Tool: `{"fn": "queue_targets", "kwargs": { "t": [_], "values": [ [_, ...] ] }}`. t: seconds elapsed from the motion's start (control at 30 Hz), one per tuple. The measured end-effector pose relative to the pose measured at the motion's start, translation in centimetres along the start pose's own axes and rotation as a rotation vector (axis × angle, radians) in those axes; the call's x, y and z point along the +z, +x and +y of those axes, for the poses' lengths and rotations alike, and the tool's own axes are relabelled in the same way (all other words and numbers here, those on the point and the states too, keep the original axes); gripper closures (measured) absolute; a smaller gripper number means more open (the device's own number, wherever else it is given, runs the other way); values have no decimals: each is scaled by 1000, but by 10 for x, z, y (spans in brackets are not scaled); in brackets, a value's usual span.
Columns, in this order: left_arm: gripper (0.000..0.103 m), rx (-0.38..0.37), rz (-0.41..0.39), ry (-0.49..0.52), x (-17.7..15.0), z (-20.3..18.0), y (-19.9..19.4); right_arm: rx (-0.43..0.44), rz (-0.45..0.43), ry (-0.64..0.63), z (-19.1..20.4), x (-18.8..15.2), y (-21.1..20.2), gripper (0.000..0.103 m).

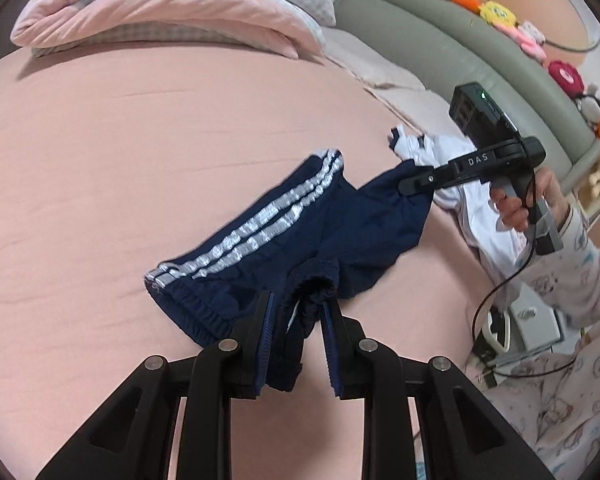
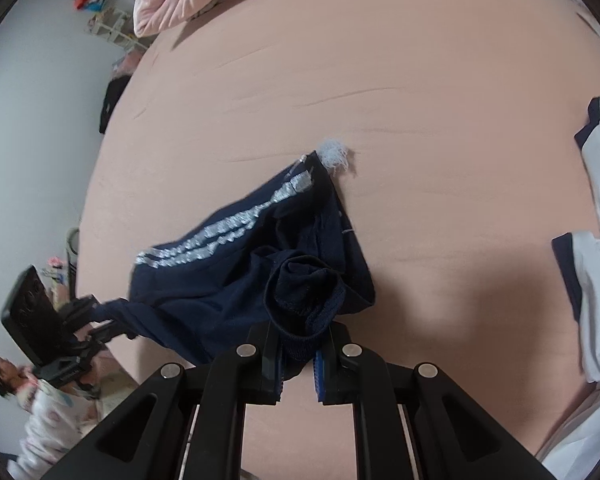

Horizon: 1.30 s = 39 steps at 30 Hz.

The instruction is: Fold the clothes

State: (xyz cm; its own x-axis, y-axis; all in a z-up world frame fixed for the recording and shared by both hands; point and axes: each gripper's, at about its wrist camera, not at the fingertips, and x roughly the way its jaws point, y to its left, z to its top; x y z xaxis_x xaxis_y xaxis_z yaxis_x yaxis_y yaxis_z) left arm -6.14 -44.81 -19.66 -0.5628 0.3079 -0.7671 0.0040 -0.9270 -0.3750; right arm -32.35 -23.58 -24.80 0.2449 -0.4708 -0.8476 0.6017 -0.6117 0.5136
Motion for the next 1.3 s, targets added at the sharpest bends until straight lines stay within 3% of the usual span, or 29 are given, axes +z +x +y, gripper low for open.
{"fn": "queue_targets", "kwargs": {
  "t": [0.1, 0.23, 0.47, 0.8, 1.3],
  "values": [
    [83, -7, -18, -26, 2, 3, 2, 48, -1, 48, -4, 4, -3, 93],
    [94, 10, -31, -59, 3, 10, 6, 102, -12, 94, -9, 10, -7, 93],
    [95, 13, -97, -158, -1, 23, 2, 133, -20, 109, -8, 19, -14, 92],
    [95, -53, -230, -403, -17, 61, -15, 189, -38, 202, -15, 26, -7, 92],
    [95, -64, -258, -541, -27, 82, -7, 217, -56, 245, -25, 31, 7, 92]
  ]
}}
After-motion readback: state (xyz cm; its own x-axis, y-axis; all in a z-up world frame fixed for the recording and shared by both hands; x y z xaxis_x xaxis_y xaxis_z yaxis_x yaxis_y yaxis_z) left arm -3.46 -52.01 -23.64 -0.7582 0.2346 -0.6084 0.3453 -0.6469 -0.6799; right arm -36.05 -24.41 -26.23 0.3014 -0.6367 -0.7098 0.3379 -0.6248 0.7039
